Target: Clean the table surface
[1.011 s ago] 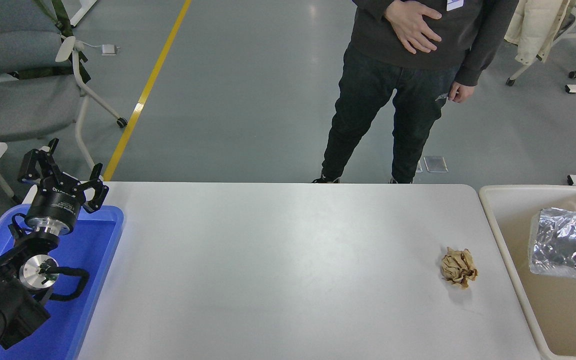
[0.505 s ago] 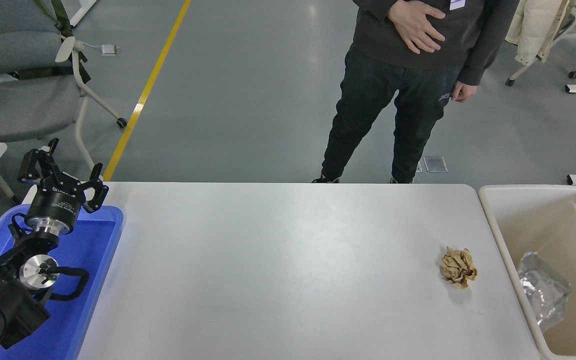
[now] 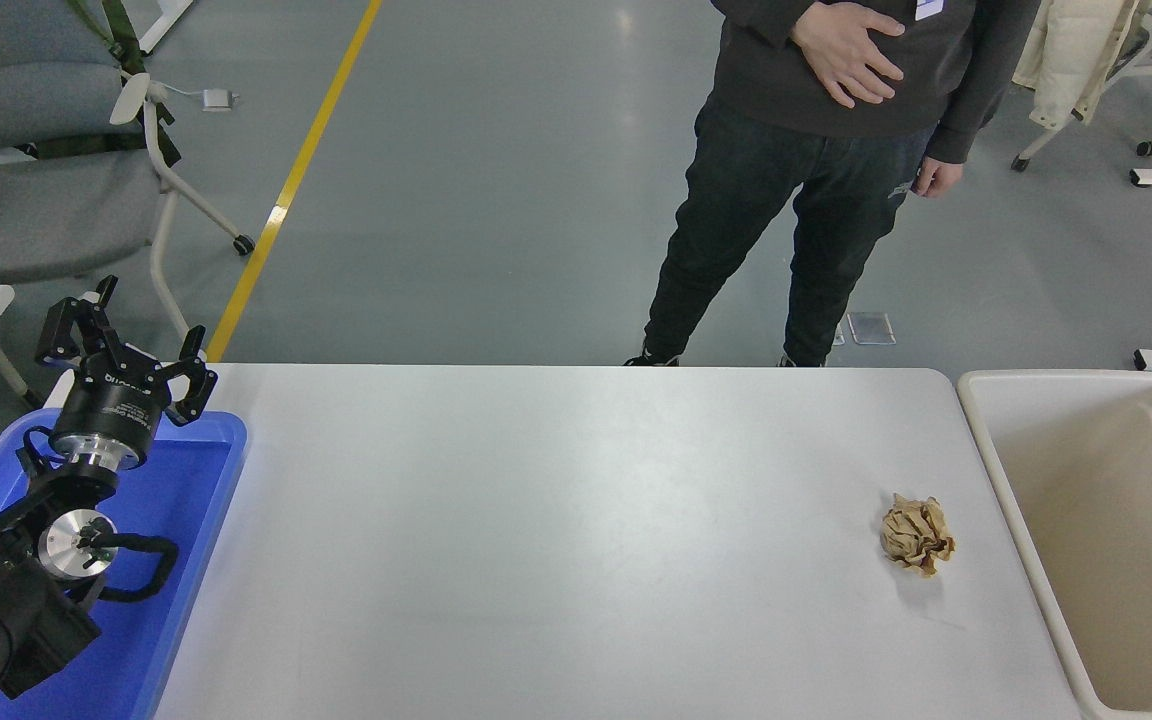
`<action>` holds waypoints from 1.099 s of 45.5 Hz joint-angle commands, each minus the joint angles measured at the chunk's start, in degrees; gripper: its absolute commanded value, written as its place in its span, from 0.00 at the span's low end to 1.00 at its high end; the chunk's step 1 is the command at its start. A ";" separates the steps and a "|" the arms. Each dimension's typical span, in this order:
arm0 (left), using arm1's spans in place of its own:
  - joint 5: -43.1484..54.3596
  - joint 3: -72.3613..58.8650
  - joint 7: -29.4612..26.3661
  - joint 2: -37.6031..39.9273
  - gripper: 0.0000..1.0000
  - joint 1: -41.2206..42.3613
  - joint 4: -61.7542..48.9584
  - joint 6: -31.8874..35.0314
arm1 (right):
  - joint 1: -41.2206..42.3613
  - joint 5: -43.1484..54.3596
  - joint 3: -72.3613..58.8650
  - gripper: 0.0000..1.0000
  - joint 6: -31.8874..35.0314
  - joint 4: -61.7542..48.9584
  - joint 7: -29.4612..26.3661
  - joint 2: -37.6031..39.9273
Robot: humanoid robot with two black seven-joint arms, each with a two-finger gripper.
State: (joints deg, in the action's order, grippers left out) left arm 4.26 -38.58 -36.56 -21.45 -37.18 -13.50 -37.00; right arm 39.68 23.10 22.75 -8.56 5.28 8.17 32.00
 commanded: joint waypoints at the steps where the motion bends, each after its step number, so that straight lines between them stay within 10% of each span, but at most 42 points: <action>1: 0.05 0.00 0.00 0.00 1.00 0.09 -0.04 0.00 | 1.72 -4.72 18.26 0.98 1.61 11.75 4.04 4.12; 21: 0.05 0.00 0.00 0.00 1.00 0.00 -0.04 0.00 | -13.58 -5.70 44.13 0.99 21.47 43.32 6.86 2.45; 50: -0.04 0.00 0.00 0.00 1.00 0.00 -0.04 -0.09 | -15.34 7.22 44.31 0.99 22.36 40.60 16.35 -15.92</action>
State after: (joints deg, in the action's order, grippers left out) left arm 4.22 -38.58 -36.56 -21.45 -37.18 -13.51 -37.05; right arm 25.07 27.36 66.63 13.65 47.54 22.14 20.61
